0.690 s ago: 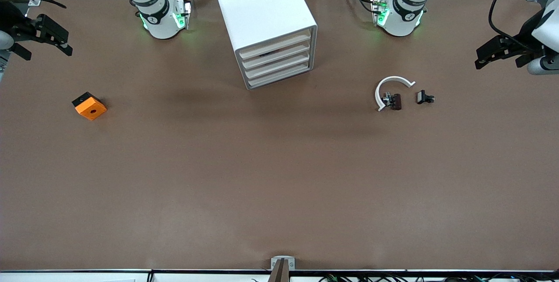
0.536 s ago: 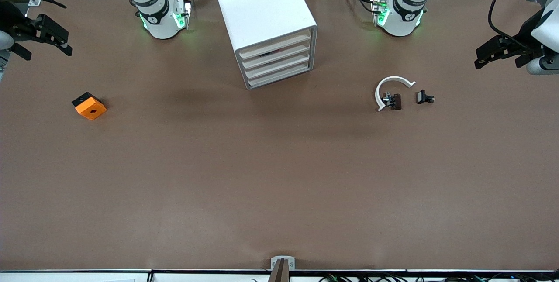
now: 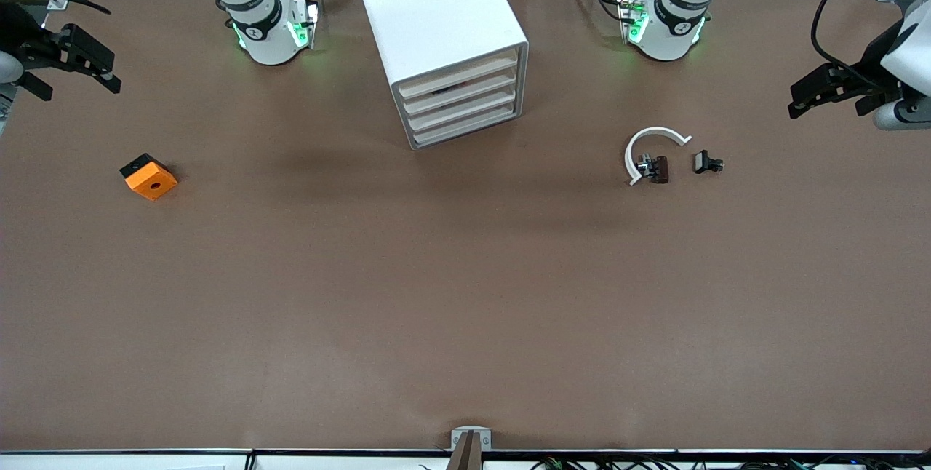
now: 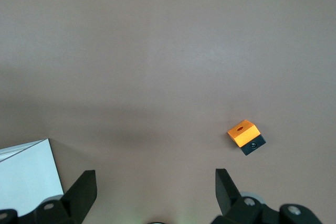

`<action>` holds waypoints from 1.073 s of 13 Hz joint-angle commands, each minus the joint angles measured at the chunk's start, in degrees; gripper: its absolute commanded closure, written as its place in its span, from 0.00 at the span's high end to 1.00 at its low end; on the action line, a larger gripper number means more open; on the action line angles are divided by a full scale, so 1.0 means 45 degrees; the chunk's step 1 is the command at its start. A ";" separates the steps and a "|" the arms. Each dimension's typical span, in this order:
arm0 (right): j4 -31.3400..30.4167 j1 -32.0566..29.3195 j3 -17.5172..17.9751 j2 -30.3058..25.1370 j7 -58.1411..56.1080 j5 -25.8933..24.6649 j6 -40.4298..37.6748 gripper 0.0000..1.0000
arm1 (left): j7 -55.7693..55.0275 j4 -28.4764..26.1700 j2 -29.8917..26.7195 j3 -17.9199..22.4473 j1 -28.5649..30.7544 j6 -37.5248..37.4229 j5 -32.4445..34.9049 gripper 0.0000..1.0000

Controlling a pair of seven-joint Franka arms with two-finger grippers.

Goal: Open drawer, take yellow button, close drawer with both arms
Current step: 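Move the left gripper toward the white drawer cabinet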

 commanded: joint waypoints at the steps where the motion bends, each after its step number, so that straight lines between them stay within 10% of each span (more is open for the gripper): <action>1: 0.0344 0.0311 -0.0047 0.0230 0.0033 -0.0314 -0.0097 1.00 | 0.0293 0.0683 0.0695 -0.0036 0.0067 -0.0281 0.0091 1.00; 8: 0.0910 0.1249 -0.0047 0.0699 0.0501 -0.0373 -0.0117 1.00 | -0.0718 0.0644 0.2550 -0.0250 -0.0264 0.0577 -0.0103 1.00; 14: 0.1262 0.1757 -0.0047 0.1069 0.0502 -0.0334 -0.0097 1.00 | -0.6884 0.0644 0.4522 -0.0309 -0.1923 0.1124 -0.1273 1.00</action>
